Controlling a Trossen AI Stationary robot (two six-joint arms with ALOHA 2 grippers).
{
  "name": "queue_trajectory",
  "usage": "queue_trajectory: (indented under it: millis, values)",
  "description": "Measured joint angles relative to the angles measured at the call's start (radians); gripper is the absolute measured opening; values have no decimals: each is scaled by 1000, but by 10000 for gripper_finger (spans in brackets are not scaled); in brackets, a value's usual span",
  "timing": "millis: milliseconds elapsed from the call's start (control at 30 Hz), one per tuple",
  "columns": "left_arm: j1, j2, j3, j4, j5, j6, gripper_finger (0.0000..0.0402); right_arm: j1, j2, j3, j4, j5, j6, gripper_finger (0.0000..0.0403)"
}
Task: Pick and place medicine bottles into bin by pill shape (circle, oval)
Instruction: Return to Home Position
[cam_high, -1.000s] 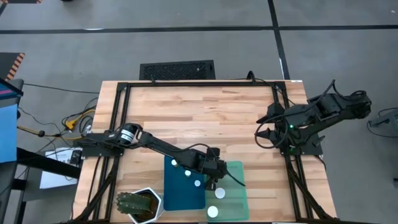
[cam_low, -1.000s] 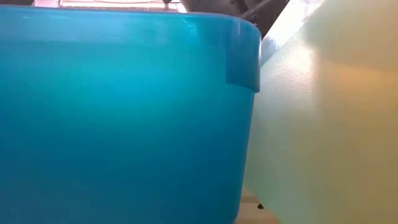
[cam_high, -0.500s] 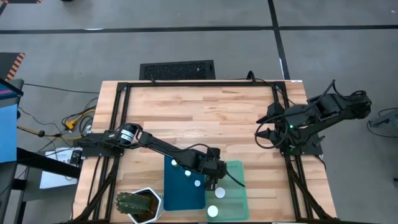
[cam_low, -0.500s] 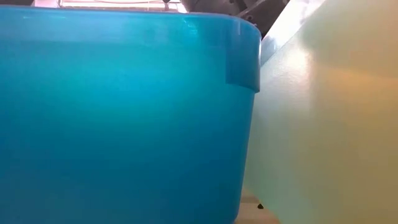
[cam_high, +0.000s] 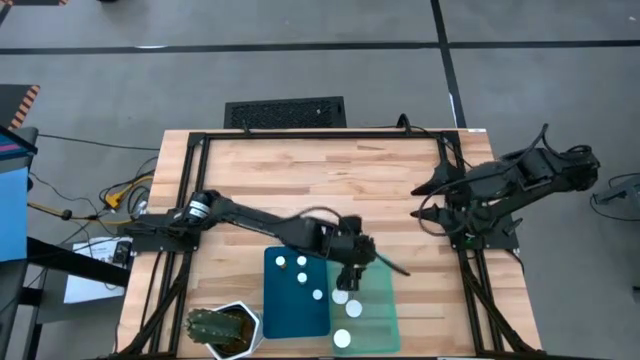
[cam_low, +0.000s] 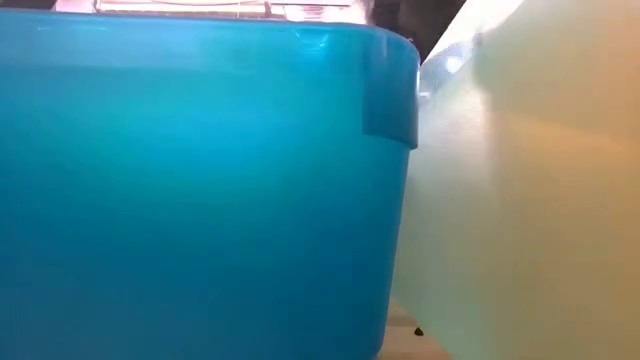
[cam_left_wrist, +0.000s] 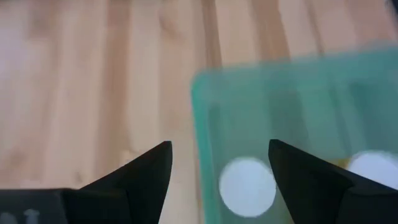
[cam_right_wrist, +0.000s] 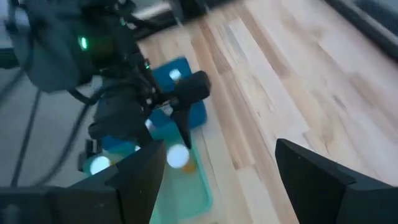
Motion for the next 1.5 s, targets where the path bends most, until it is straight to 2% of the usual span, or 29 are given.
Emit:
queue_trajectory:
  millis: [133, 267, 400, 500, 567, 733, 933, 1067, 1200, 1367, 1500]
  values:
    - [22, -31, 202, -172, -13, 55, 261, 0, -32, 44, 60, -1, -77, 311]
    - [47, -70, 407, -342, -81, 81, 261, 0, -68, 116, 59, 0, -199, 311]
    - [69, -265, 312, -286, -88, 106, 261, 1, -154, 136, 62, 39, -289, 311]
    - [69, -439, 254, -318, -175, 59, 261, 0, -267, 98, 54, 126, -293, 311]
    - [51, -558, 196, -364, -262, 36, 261, -1, -363, 44, 58, 134, -294, 311]
    - [-14, -864, -70, -341, -431, -68, 261, -2, -580, -181, 181, 131, -297, 311]
    - [-146, -1232, -578, -179, -610, -247, 261, -2, -756, -463, 342, 130, -277, 311]
    - [-201, -1465, -898, -52, -629, -364, 261, -2, -820, -586, 378, 131, -247, 311]
    - [-213, -1670, -1156, 65, -638, -457, 261, -2, -871, -668, 404, 132, -225, 311]
    - [-212, -1897, -1412, 155, -666, -565, 261, -2, -895, -743, 478, 132, -233, 311]
    - [-212, -2040, -1573, 218, -681, -594, 261, -2, -880, -806, 534, 132, -246, 311]
